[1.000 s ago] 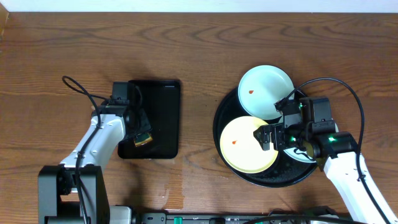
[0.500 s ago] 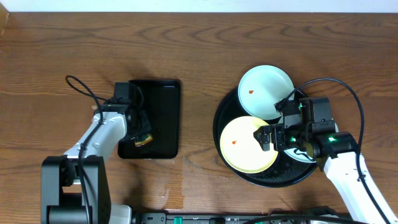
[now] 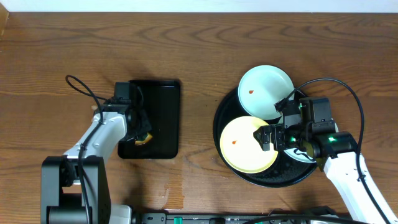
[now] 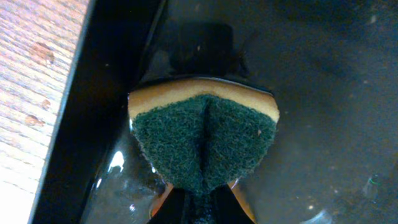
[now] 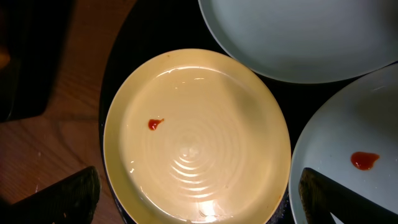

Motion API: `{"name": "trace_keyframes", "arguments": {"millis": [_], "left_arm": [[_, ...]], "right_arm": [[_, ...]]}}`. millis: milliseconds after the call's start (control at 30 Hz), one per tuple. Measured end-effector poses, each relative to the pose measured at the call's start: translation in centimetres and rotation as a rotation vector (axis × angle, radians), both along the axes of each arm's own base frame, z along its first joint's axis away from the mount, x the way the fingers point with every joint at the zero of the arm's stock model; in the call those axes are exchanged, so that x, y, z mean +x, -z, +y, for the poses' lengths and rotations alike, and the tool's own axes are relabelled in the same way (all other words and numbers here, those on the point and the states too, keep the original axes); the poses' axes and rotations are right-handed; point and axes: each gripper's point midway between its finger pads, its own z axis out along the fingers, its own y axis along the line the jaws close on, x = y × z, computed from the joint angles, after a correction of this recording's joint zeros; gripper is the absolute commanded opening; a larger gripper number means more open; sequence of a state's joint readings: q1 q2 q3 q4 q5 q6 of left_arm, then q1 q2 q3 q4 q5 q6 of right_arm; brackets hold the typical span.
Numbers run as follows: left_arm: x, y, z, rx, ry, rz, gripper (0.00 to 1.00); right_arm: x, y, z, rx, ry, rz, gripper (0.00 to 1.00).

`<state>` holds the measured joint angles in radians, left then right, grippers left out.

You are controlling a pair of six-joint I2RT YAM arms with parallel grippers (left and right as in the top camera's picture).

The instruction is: Clean dirty plates on tray and stack at the side

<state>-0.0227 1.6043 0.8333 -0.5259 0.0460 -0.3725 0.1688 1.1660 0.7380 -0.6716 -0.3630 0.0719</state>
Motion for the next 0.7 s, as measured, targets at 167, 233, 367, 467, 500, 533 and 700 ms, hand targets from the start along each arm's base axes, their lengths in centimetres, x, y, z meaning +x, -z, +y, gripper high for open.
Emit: {"name": "trace_keyframes", "arguments": {"millis": [167, 233, 367, 467, 500, 533, 700], "left_arm": [[0.23, -0.62, 0.0, 0.001, 0.007, -0.022, 0.07], [0.23, -0.62, -0.01, 0.001, 0.007, -0.022, 0.07], [0.23, -0.62, 0.0, 0.001, 0.007, -0.022, 0.07], [0.23, -0.62, -0.01, 0.001, 0.007, -0.022, 0.07], [0.22, -0.61, 0.0, 0.001, 0.007, -0.022, 0.07], [0.22, -0.61, 0.0, 0.001, 0.007, -0.022, 0.07], [0.23, -0.62, -0.01, 0.001, 0.009, -0.022, 0.07]], "right_arm": [[0.13, -0.06, 0.02, 0.001, 0.0, -0.006, 0.99], [0.11, -0.06, 0.02, 0.001, 0.0, -0.005, 0.99], [0.12, -0.05, 0.02, 0.001, 0.0, -0.005, 0.99], [0.12, -0.05, 0.02, 0.001, 0.0, -0.005, 0.99], [0.12, -0.05, 0.02, 0.001, 0.0, -0.005, 0.99], [0.12, -0.05, 0.02, 0.001, 0.0, -0.005, 0.99], [0.32, -0.16, 0.05, 0.002, 0.0, -0.015, 0.99]]}}
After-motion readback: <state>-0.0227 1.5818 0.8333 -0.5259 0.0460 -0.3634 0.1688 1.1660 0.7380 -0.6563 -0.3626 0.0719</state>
